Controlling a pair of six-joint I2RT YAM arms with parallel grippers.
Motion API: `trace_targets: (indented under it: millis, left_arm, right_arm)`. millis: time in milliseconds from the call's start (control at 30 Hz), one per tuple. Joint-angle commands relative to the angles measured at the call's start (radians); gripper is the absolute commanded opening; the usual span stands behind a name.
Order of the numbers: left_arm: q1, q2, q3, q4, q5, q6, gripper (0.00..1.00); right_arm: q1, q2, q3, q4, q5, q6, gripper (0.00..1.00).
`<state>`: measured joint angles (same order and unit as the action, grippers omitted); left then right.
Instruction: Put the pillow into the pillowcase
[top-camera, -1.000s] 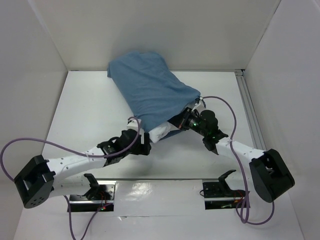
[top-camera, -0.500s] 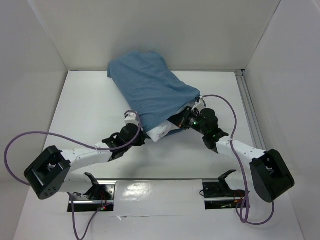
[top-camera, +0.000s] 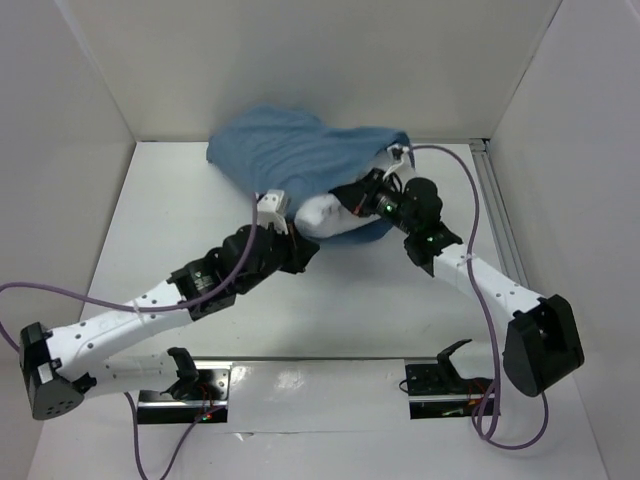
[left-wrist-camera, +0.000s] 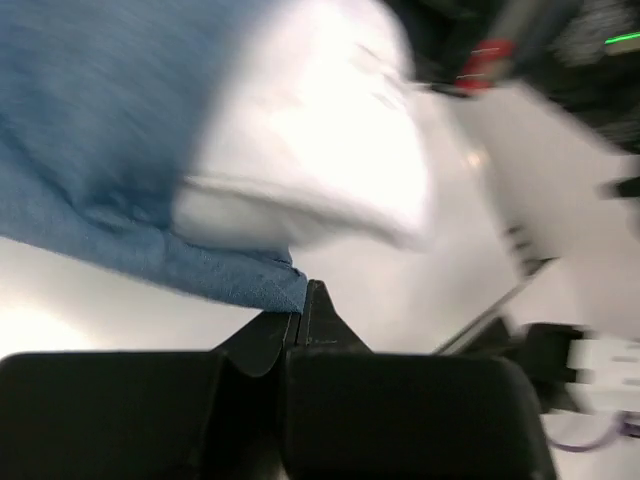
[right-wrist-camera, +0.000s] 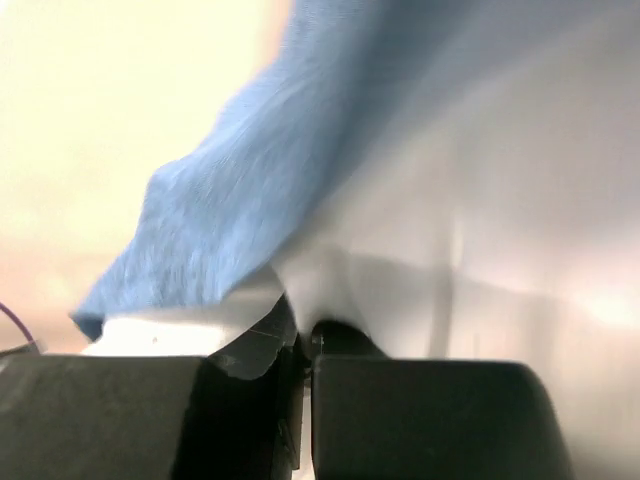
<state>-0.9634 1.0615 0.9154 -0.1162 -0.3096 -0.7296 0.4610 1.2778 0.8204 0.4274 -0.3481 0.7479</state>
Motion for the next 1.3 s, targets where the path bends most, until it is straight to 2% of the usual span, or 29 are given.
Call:
trace_targets:
  millis: [0, 67, 167, 333, 467, 567, 700, 733, 767, 800, 867, 933, 1100, 1233, 1267]
  left_arm:
    - [-0.067, -0.02, 0.276, 0.024, 0.249, 0.06, 0.0]
    - [-0.067, 0.017, 0.427, 0.003, 0.315, 0.094, 0.0]
    - [-0.067, 0.057, 0.554, -0.034, 0.346, 0.142, 0.0]
    - [-0.057, 0.081, 0.585, -0.043, 0.388, 0.131, 0.0]
    - [0.015, 0.095, 0.594, 0.003, 0.483, 0.098, 0.0]
    - [0.061, 0.114, 0.614, 0.018, 0.532, 0.073, 0.0]
    - [0.17, 0.141, 0.632, 0.006, 0.573, 0.038, 0.0]
    - [0.192, 0.141, 0.632, -0.011, 0.583, 0.026, 0.0]
    - [0.233, 0.132, 0.632, -0.02, 0.583, 0.025, 0.0]
    - [0.254, 0.132, 0.623, -0.031, 0.583, 0.025, 0.0]
    - [0.293, 0.108, 0.623, -0.066, 0.583, 0.025, 0.0]
    - [0.35, 0.107, 0.636, -0.077, 0.583, 0.025, 0.0]
    - [0.448, 0.141, 0.71, -0.108, 0.653, 0.016, 0.0]
    - [0.459, 0.173, 0.753, -0.108, 0.662, 0.007, 0.0]
    - [0.468, 0.173, 0.764, -0.108, 0.662, 0.007, 0.0]
  right_arm:
    - [0.034, 0.009, 0.143, -0.015, 0.089, -0.117, 0.0]
    - [0.086, 0.05, 0.152, -0.039, 0.109, -0.13, 0.0]
    - [0.105, 0.157, 0.125, -0.01, 0.122, -0.139, 0.0]
    - [0.116, 0.294, 0.105, 0.063, 0.159, -0.095, 0.0]
    - [0.094, 0.334, 0.124, 0.059, 0.159, -0.076, 0.0]
    - [0.094, 0.313, 0.135, 0.045, 0.17, -0.076, 0.0]
    - [0.094, 0.247, 0.095, -0.019, 0.06, -0.077, 0.0]
    - [0.094, 0.227, 0.095, -0.111, 0.02, -0.109, 0.02]
    - [0.094, 0.201, 0.095, -0.168, 0.02, -0.131, 0.12]
    - [0.094, 0.13, 0.077, -0.279, 0.05, -0.152, 0.3]
    - [0.094, 0.037, 0.051, -0.378, 0.112, -0.211, 0.57]
    - [0.07, -0.098, 0.011, -0.487, 0.188, -0.231, 0.77]
    - [-0.056, -0.285, -0.075, -0.562, 0.176, -0.22, 0.77]
    - [-0.128, -0.333, -0.133, -0.572, 0.167, -0.168, 0.64]
    - [-0.183, -0.333, -0.153, -0.555, 0.131, -0.13, 0.62]
